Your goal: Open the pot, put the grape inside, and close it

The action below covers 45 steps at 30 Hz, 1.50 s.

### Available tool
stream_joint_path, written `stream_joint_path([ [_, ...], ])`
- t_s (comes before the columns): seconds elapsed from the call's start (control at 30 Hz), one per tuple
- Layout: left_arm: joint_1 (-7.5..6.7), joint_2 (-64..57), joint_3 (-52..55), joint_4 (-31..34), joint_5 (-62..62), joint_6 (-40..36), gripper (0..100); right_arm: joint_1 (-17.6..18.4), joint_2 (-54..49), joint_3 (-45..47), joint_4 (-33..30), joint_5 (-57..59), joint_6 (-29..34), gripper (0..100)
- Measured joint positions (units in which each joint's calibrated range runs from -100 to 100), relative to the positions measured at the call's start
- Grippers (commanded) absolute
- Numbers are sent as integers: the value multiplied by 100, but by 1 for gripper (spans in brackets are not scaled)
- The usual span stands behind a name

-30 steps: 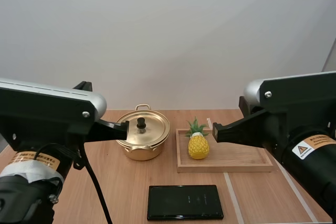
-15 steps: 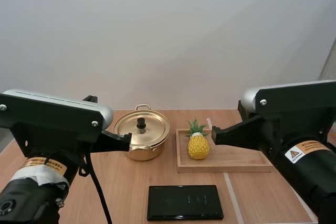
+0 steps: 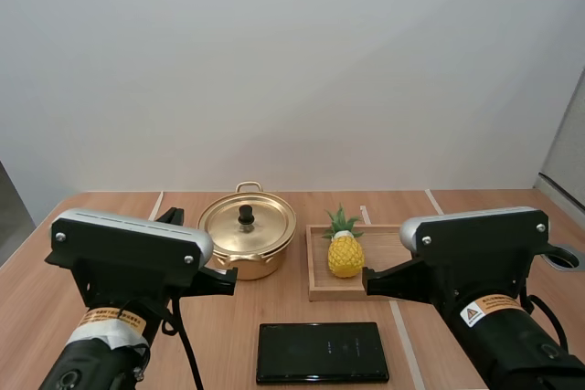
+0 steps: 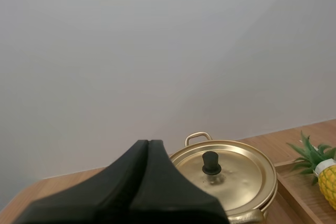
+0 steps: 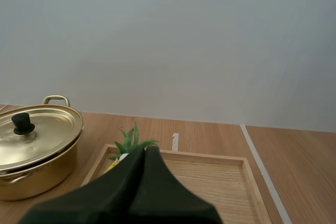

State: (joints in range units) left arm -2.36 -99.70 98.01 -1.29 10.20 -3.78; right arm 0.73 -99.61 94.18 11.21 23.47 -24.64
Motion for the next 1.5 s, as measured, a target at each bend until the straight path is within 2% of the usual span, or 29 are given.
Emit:
stream_joint_path([
  [0.4,0,0,186,0,170,-82,0,0,0,559,-83,-146,0,0],
  [0.93,0,0,199,0,2051,-183,0,0,0,571,-132,753,0,0],
  [1.5,0,0,186,0,2105,-183,0,0,0,571,-132,803,65,0],
])
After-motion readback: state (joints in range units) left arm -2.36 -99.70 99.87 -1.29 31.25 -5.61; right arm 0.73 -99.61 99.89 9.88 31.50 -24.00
